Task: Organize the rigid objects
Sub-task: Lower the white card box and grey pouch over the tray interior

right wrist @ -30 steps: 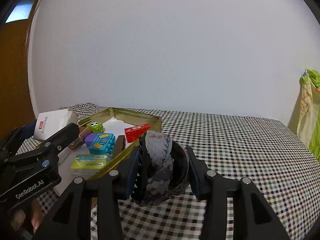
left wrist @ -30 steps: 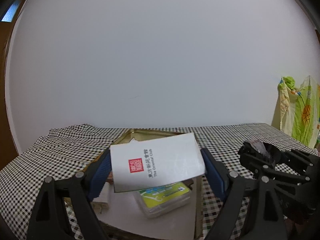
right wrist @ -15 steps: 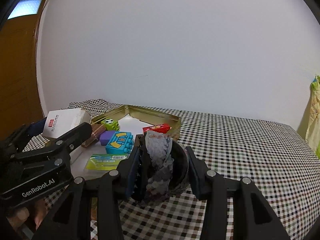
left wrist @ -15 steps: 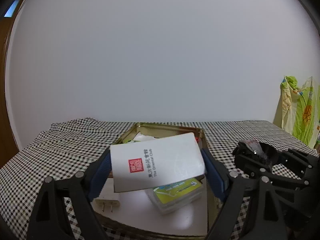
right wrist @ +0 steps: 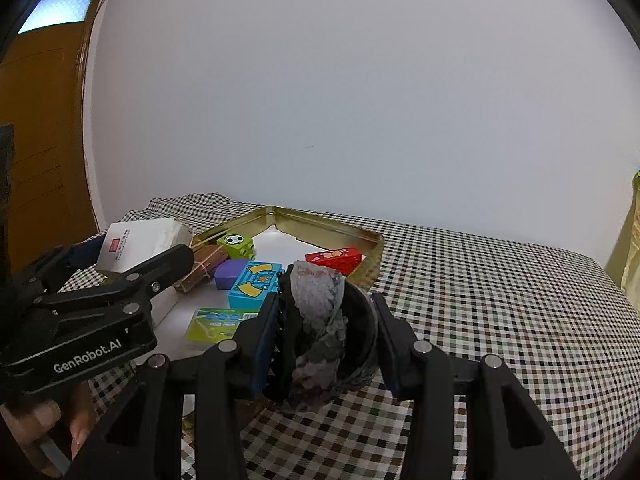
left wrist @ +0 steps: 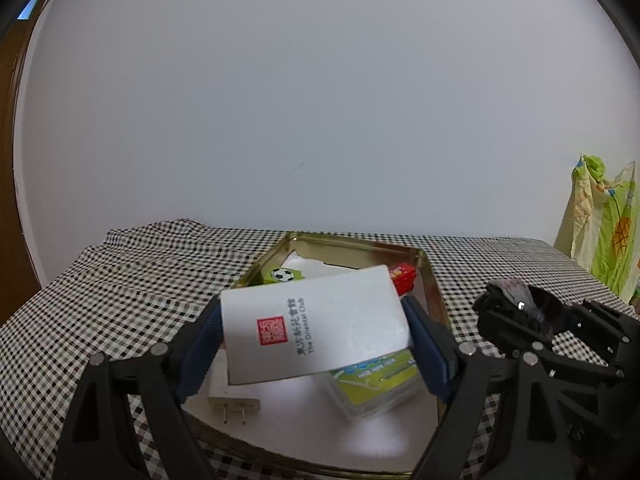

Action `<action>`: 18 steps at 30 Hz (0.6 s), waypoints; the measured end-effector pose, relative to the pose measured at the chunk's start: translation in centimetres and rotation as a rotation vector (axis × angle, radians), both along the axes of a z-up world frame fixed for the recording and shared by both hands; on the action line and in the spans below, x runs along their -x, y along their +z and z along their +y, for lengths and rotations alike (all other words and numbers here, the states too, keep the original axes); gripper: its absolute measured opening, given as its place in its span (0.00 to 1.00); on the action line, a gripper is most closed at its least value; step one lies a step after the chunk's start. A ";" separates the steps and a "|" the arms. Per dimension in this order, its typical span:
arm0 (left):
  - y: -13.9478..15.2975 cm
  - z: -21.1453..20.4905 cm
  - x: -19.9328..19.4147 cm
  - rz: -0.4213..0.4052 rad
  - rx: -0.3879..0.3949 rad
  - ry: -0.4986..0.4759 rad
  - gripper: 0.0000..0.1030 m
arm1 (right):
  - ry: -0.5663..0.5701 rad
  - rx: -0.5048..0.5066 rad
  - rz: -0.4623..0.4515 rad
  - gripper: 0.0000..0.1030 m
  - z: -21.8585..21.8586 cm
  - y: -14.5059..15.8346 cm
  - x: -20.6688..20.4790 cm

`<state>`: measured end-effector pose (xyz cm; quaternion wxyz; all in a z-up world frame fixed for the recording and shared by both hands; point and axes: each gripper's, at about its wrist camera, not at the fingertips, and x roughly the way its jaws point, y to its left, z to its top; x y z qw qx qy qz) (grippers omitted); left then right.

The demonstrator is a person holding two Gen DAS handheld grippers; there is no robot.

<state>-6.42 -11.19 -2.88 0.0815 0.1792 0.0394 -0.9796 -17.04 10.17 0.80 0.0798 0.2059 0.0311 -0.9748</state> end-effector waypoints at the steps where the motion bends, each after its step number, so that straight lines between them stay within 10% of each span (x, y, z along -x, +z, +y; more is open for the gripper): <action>1: 0.0 -0.1 0.0 -0.002 0.000 0.003 0.84 | 0.002 -0.001 0.000 0.46 0.0 0.0 -0.1; 18: -0.6 -0.9 3.1 -0.042 0.003 0.015 0.84 | 0.047 -0.008 -0.010 0.46 -1.6 0.0 0.8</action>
